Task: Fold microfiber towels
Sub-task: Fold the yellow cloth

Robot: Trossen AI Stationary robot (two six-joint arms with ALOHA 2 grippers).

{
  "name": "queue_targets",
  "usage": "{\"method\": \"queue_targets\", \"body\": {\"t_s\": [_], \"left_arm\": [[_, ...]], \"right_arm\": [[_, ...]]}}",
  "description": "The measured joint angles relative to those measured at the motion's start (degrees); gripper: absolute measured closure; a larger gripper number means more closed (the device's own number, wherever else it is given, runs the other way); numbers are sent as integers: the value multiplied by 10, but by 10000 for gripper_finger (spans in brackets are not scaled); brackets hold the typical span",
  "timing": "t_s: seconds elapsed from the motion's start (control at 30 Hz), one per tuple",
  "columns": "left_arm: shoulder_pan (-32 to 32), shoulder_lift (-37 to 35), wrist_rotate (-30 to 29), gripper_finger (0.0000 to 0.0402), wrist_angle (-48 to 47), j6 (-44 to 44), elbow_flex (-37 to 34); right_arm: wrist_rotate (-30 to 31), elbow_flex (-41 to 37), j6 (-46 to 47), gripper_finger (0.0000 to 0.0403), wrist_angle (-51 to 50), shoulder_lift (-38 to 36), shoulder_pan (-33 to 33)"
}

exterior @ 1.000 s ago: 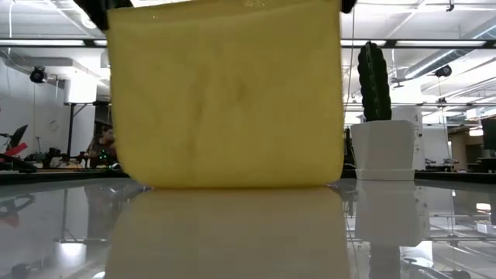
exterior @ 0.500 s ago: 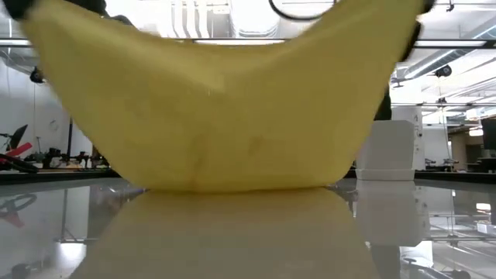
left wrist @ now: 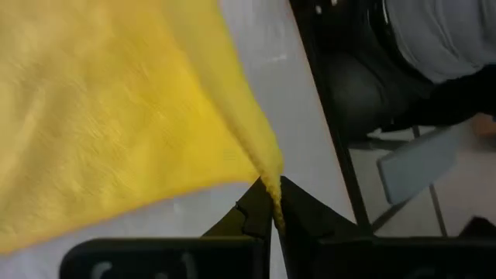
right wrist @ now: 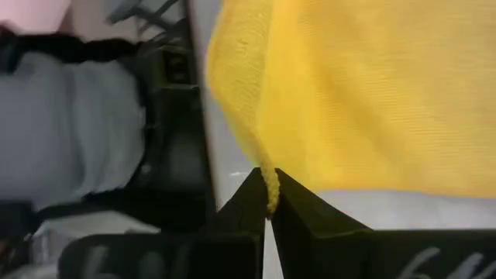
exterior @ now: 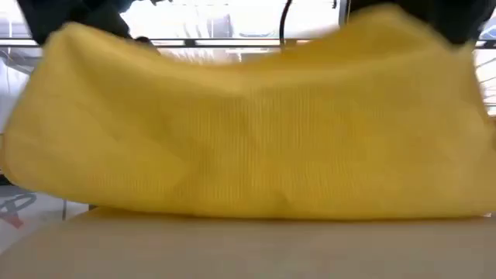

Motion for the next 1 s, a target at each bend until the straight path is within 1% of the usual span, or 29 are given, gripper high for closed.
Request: {"method": "queue_targets", "body": {"t_s": [0.13,0.3,0.5,0.67,0.73,1.0], "left_arm": [[11,0,20,402,51,1,-21],[38,-2,13,402,56,5,-54],[89,-12,-48,402,55,24,-83],[135,-12,-121,402,18,47,-90],[150,-10,-134,402,16,60,-90],[198,-10,-149,402,15,100,-91]], "right_arm": [[33,-19,3,394,-1,0,-11],[83,-23,3,394,-36,0,-28],[142,-19,1,394,-122,0,-58],[173,-19,-7,394,-149,0,-86],[176,-19,-17,394,-156,0,-98],[178,-19,-44,394,-165,0,-155]]}}
